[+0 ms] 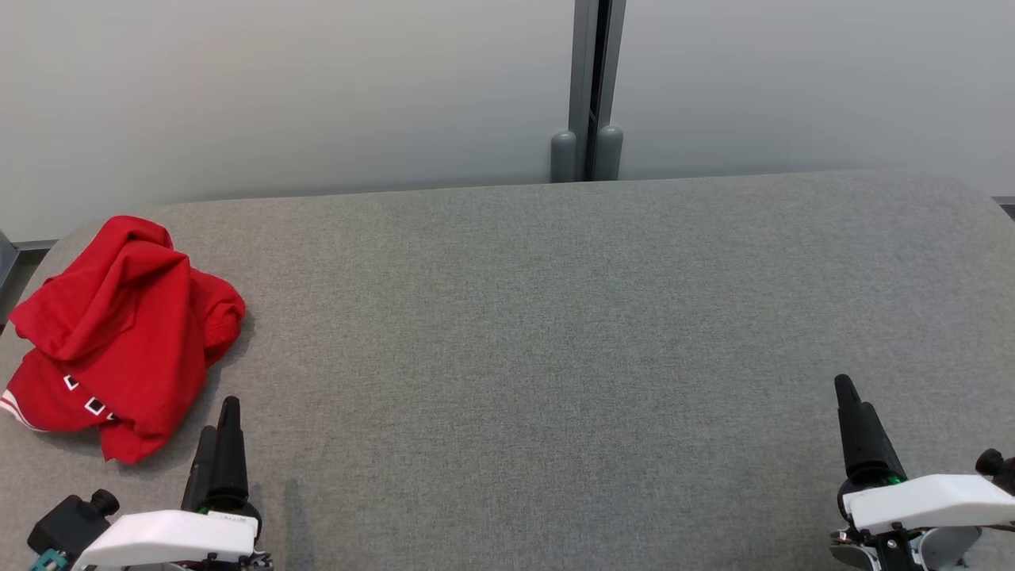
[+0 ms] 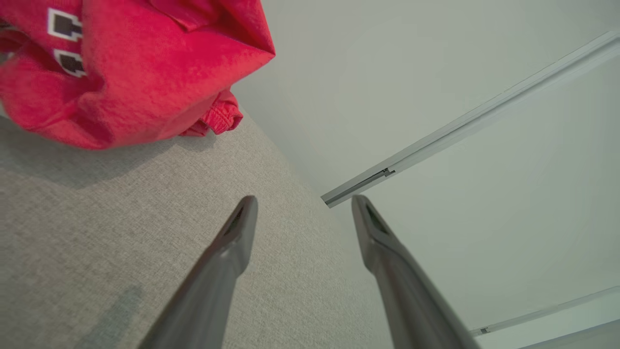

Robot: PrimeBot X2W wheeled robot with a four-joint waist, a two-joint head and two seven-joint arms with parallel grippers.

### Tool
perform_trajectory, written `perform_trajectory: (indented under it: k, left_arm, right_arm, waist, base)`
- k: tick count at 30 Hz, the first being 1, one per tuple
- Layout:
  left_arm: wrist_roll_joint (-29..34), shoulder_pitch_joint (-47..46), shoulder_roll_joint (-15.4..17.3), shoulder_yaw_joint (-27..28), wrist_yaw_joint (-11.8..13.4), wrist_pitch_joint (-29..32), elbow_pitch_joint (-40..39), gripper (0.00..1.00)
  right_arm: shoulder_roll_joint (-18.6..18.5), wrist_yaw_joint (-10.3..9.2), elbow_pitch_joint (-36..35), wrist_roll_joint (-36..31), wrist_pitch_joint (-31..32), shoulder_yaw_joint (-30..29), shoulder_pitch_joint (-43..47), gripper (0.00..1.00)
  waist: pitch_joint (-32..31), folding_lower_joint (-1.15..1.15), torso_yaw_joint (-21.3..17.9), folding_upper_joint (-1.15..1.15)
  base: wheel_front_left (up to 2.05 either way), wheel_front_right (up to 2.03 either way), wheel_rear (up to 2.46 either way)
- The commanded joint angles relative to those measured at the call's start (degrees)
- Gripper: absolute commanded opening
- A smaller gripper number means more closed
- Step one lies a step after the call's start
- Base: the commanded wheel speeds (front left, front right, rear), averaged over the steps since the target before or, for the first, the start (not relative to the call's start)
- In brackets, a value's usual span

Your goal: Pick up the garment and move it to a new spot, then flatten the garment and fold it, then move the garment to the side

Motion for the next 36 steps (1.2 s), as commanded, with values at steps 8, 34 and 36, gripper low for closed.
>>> perform_trajectory:
  k: [8,34,36]
  left_arm:
    - [10.6,-1.0,0.6,-0.2,0.0,-1.8,0.2,1.00]
    - [33.8,-0.7,1.0,-0.9,0.4,-6.0,4.8,1.00]
    - [35.2,-0.7,1.1,-0.9,0.5,-6.3,5.2,1.00]
  right_arm:
    - [-0.5,0.09,-0.9,-9.8,-2.1,0.1,-1.1,1.00]
    - [-0.5,0.11,0.9,-32.1,-6.2,0.4,0.1,1.00]
    - [-0.6,0.11,1.2,-33.4,-6.5,0.5,0.2,1.00]
  waist:
    - [0.1,0.00,-0.2,0.00]
    - [-0.2,0.00,-0.3,0.00]
    - [-0.2,0.00,-0.3,0.00]
  base:
    - [0.00,0.00,0.00]
    - [0.00,0.00,0.00]
    - [0.00,0.00,0.00]
